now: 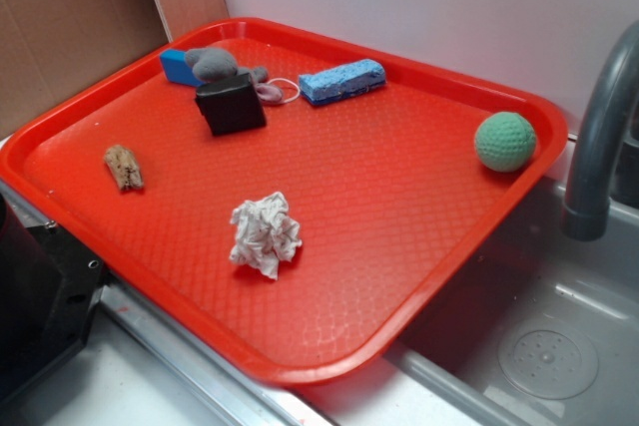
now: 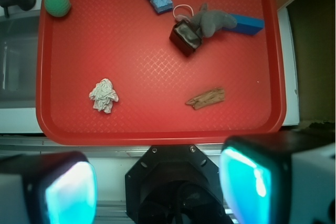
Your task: Grab the white paper.
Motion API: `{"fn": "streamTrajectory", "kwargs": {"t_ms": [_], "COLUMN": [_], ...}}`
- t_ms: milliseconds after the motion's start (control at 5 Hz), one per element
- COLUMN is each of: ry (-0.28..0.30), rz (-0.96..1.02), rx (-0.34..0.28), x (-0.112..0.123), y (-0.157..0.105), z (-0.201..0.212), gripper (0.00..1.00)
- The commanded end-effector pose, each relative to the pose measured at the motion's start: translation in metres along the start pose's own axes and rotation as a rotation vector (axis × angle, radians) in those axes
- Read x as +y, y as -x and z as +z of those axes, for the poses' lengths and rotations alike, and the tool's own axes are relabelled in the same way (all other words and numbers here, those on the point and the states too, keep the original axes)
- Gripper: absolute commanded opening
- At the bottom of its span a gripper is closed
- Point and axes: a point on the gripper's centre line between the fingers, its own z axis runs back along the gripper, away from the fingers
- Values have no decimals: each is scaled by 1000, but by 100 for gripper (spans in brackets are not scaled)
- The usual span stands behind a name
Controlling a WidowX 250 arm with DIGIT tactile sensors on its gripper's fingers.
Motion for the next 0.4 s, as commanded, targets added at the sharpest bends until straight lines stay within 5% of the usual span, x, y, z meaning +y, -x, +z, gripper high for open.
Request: {"fn": "streamTrajectory", "kwargs": {"t_ms": [0,200], "ry": [0,2], "rz": [0,-245], "rx": [0,29], "x": [0,-40], "y": [0,-24], "z": [0,-49], "gripper": [100,100]}}
